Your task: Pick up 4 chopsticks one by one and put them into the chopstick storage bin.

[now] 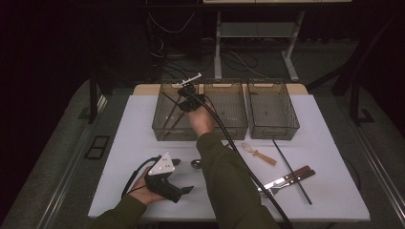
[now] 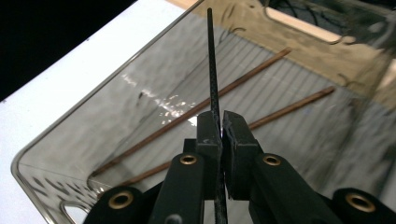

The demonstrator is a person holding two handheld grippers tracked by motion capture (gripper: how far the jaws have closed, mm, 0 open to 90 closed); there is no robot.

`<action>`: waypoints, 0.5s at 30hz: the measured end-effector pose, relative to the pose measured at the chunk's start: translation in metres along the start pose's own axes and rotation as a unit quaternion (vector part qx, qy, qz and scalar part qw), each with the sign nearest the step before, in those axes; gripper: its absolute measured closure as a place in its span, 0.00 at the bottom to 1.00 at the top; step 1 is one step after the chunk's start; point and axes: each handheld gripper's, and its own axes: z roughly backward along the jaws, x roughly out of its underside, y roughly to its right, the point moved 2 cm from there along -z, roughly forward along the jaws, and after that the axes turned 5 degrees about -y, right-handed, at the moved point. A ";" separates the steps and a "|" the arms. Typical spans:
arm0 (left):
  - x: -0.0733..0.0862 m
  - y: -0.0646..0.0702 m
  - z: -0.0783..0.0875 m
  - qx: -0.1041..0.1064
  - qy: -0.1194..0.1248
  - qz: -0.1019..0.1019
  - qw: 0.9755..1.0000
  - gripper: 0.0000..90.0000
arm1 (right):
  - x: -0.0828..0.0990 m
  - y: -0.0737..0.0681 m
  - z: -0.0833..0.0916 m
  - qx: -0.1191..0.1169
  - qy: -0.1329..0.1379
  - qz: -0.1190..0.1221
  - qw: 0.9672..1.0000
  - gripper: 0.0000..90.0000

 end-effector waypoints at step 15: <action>0.000 -0.001 0.001 0.002 0.005 -0.003 1.000 0.00 | 0.001 0.003 0.022 -0.018 0.030 0.021 0.999 0.59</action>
